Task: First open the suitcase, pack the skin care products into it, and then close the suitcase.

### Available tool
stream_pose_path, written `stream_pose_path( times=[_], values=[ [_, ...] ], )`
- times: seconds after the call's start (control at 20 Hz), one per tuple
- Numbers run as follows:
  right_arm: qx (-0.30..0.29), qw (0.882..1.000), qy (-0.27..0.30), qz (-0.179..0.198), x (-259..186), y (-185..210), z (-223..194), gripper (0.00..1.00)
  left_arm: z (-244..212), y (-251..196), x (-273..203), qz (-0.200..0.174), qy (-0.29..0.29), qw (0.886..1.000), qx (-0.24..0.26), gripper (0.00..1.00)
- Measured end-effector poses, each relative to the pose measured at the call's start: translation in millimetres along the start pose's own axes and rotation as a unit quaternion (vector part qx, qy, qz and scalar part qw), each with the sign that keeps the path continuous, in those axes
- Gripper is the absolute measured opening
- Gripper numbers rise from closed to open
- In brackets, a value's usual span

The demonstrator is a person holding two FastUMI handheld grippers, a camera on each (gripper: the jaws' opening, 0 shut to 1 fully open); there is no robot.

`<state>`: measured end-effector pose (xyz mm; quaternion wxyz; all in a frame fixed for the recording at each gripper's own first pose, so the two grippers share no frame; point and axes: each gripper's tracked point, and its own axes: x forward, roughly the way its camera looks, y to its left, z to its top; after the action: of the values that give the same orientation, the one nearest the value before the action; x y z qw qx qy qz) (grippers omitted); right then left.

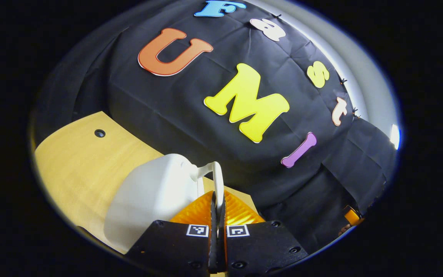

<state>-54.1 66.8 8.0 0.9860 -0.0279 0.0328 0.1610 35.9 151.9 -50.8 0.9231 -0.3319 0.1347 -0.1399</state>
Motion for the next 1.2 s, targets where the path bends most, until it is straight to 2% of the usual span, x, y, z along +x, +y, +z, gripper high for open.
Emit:
stream_pose_path(
  times=[0.1,0.55,0.9,1.05,1.2],
  values=[
    [-0.001,1.000,0.003,-0.002,-1,-5,-2,0.77,-13,-9,10,-0.004,0.013,1.000,0.002,0.03],
    [0.034,0.998,0.007,-0.045,-1,-44,-8,0.80,-94,-34,54,-0.008,0.108,0.993,0.043,0.04],
    [0.044,0.997,0.023,-0.059,-2,-56,-22,0.77,-167,-30,70,0.030,0.204,0.972,0.109,0.04],
    [0.045,0.997,0.031,-0.062,-1,-59,-31,0.80,-191,-27,77,0.049,0.231,0.962,0.137,0.04],
    [0.053,0.995,0.040,-0.069,-2,-66,-38,0.77,-211,-19,85,0.070,0.255,0.952,0.154,0.04]
  ],
)
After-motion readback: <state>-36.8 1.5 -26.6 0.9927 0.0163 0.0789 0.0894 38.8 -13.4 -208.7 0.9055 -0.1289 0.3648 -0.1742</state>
